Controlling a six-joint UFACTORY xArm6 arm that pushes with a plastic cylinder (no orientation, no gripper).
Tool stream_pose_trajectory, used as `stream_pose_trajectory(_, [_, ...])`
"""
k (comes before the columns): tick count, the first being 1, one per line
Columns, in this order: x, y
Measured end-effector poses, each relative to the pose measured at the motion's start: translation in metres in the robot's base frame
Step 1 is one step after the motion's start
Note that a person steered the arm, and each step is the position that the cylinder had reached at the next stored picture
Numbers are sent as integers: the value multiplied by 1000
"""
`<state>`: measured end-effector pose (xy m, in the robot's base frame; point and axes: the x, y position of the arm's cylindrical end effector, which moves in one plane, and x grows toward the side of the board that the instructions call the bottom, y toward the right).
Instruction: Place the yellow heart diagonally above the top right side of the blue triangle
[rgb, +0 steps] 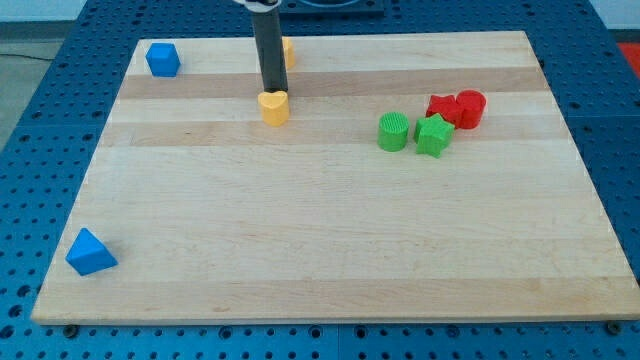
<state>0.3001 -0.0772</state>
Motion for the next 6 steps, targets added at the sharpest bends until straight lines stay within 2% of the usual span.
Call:
stream_pose_trajectory(2, [8, 58])
stream_pose_trajectory(3, [52, 1])
stream_pose_trajectory(4, [69, -26])
stream_pose_trajectory(5, [24, -38])
stream_pose_trajectory(6, [55, -79])
